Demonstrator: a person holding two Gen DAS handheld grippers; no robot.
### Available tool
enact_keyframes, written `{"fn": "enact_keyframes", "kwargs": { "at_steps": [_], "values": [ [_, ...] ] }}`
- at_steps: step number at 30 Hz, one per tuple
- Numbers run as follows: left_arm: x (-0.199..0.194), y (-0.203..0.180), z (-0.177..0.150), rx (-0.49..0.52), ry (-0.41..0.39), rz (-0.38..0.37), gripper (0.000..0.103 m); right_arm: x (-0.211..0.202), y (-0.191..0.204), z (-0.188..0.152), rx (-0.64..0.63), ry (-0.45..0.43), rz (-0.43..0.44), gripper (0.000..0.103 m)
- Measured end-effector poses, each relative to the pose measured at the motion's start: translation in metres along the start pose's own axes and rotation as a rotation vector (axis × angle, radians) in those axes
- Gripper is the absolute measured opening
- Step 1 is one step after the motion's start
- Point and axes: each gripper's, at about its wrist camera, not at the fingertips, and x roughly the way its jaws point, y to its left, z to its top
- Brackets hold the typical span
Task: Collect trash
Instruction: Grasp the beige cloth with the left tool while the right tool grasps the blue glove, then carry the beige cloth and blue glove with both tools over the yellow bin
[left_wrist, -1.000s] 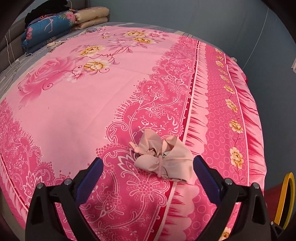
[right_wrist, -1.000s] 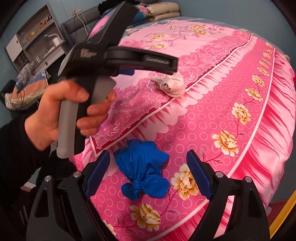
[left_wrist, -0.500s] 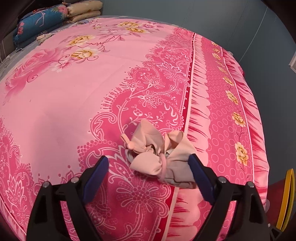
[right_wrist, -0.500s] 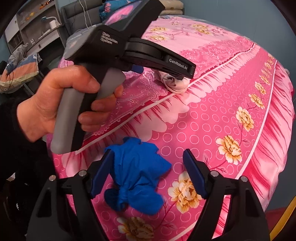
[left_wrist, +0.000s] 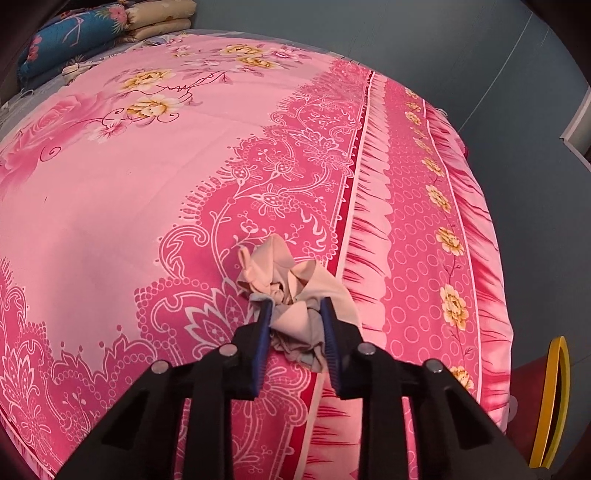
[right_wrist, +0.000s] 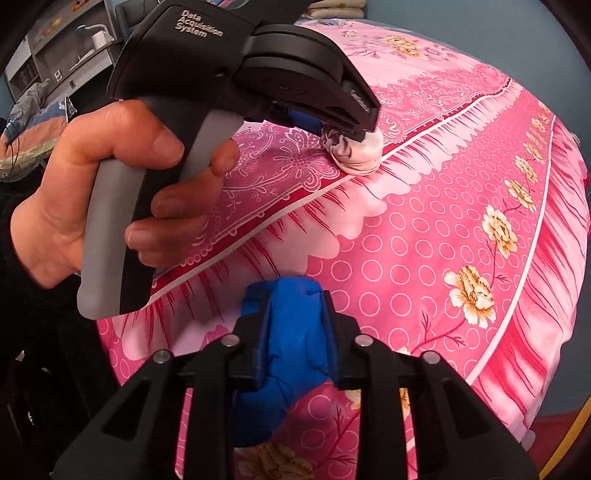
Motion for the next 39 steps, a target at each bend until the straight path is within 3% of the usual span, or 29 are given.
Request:
{"fn": "enact_keyframes", "kwargs": {
  "at_steps": [5, 13, 23, 39],
  "values": [
    [-0.009, -0.001, -0.002, 0.006, -0.006, -0.003, 0.022, -0.008, -0.001, 0.0, 0.015, -0.022, 0.001, 0.016],
    [-0.041, 0.0, -0.007, 0.001, -0.042, -0.009, 0.019, -0.027, -0.015, 0.001, 0.046, -0.028, 0.034, 0.015],
    [-0.081, -0.008, -0.021, 0.001, -0.1, -0.037, 0.016, -0.065, -0.031, -0.012, 0.095, -0.049, 0.004, 0.015],
    [-0.174, -0.043, -0.072, 0.003, -0.188, -0.056, 0.016, -0.124, -0.061, -0.037, 0.183, -0.153, -0.031, 0.015]
  ]
}}
